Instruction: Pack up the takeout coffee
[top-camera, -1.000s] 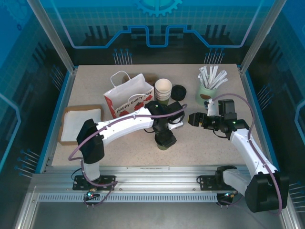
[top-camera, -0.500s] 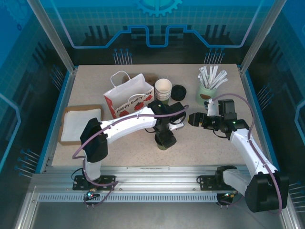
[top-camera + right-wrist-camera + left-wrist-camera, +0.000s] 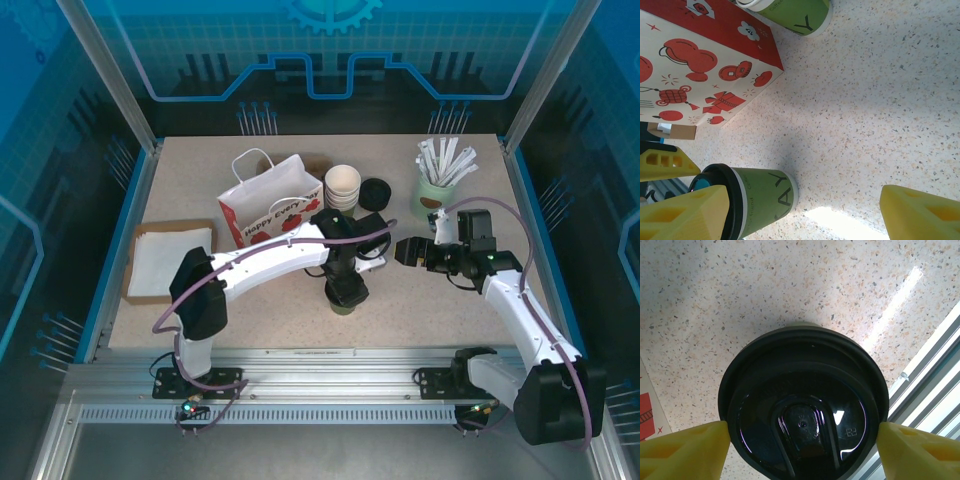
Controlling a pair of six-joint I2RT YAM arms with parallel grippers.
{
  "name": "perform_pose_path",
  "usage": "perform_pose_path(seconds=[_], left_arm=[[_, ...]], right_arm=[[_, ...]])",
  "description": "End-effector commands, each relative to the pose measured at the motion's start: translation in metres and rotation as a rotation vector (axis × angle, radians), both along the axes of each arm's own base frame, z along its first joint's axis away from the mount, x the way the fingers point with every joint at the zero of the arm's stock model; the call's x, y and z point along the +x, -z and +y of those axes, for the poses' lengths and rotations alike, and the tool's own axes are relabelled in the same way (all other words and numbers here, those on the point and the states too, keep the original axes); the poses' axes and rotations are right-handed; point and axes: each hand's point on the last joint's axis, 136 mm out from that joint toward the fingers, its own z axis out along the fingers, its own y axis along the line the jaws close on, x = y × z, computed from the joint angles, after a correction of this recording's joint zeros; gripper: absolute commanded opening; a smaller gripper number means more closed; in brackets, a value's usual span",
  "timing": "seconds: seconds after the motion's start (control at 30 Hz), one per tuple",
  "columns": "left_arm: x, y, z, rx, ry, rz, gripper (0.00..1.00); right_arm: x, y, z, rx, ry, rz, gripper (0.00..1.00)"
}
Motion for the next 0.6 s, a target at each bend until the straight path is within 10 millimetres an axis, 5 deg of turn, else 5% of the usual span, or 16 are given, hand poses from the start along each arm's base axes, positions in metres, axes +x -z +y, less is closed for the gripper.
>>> perform_pose_path(seconds=[0.0,0.57], left_arm=[[-0.0031,0.0026,0.0013,0.037,0.023,0.013,0.79],[-0.0023,0.0045,0.0005,0.057,0.034,0.021,0.80]], right_arm=[[-0.0008,0.0022,0.0002,0.014,-0.015,0.001,0.80],[-0.0005,0.0027,0.0015,0.018,-0.020,0.003,0.80]])
